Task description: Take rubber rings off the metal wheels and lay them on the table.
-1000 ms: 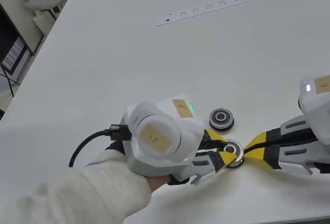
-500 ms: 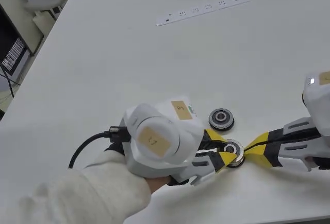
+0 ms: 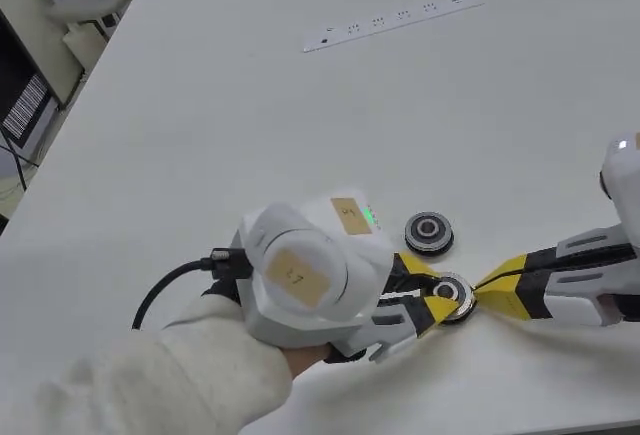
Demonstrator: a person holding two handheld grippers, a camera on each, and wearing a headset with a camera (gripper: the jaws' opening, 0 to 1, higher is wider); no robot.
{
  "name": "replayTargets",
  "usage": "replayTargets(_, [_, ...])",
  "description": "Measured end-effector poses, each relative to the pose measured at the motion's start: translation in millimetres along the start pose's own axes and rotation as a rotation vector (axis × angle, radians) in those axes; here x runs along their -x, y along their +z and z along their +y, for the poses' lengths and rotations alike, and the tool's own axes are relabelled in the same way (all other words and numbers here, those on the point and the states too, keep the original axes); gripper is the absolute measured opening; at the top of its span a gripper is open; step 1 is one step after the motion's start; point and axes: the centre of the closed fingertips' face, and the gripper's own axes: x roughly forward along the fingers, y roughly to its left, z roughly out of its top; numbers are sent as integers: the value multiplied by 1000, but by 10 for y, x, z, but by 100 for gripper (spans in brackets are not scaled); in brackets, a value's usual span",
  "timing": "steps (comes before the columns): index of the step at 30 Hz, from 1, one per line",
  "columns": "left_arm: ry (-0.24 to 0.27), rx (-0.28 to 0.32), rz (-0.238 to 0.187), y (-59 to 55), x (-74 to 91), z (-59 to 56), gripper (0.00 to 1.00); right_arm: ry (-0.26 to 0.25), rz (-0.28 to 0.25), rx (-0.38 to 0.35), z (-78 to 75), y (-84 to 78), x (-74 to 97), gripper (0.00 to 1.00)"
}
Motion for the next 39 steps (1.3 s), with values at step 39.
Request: replayTargets(39, [0, 3, 0, 1, 1, -2, 14, 11, -9, 18, 121, 114, -2, 0])
